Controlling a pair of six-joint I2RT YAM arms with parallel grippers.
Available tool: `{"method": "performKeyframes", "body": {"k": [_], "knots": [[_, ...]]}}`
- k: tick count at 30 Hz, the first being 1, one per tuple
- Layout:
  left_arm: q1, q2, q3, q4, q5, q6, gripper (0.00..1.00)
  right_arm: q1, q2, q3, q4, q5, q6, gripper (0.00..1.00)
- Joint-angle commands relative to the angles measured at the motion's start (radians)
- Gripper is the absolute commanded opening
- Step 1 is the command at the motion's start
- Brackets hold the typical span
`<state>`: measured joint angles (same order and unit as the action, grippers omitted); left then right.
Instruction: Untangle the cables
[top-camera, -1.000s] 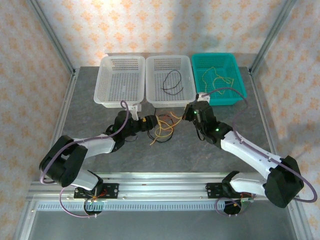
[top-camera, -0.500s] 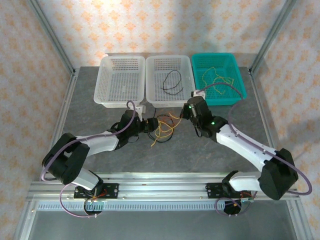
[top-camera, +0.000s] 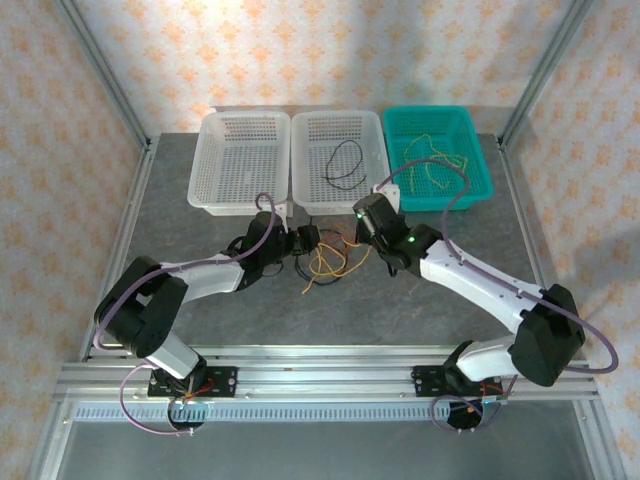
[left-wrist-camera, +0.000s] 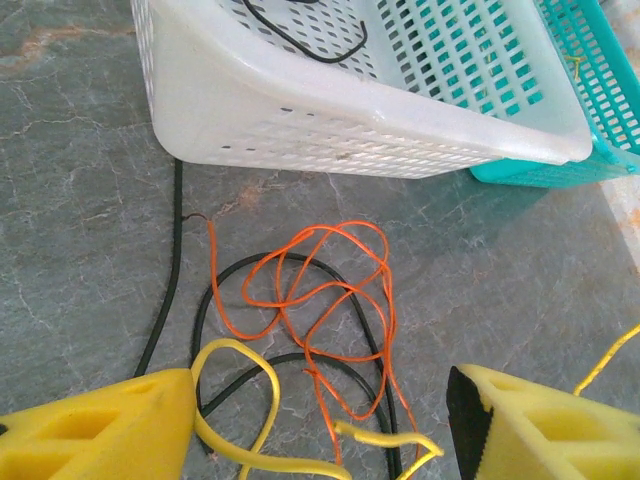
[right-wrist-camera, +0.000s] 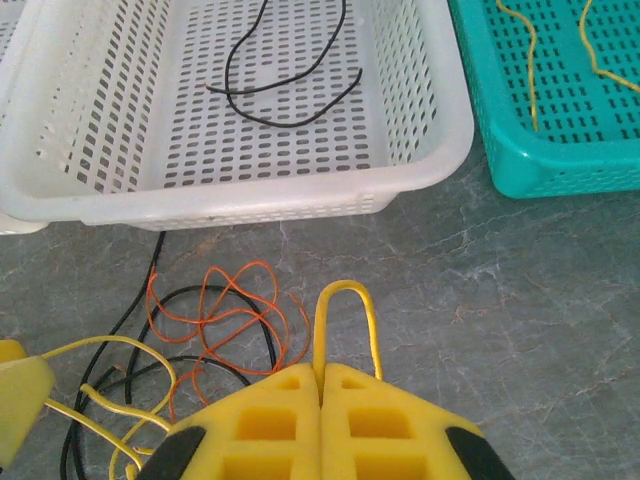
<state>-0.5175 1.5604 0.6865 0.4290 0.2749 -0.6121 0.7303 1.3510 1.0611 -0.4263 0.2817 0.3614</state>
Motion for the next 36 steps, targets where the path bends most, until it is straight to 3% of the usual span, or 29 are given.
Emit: {"method": "performKeyframes", "body": {"k": [1, 9, 17, 22, 36], "knots": [[-0.005, -0.006, 0.012, -0.025, -0.032, -0.006, 0.68, 0.012, -0.026, 0.056, -0.068, 0.098, -0.011, 0.00], [-0.005, -0.032, -0.011, -0.024, -0.051, -0.006, 0.68, 0.050, 0.003, 0.141, -0.154, 0.181, -0.133, 0.00], [-0.004, -0.028, -0.012, -0.016, -0.052, -0.010, 0.68, 0.176, 0.111, 0.175, -0.166, 0.275, -0.328, 0.00], [-0.002, -0.047, -0.028, -0.021, -0.072, -0.011, 0.68, 0.217, 0.170, 0.196, -0.209, 0.403, -0.345, 0.00], [0.008, -0.124, -0.059, -0.035, -0.134, -0.013, 0.70, 0.220, 0.170, 0.235, -0.307, 0.587, -0.366, 0.00]]}}
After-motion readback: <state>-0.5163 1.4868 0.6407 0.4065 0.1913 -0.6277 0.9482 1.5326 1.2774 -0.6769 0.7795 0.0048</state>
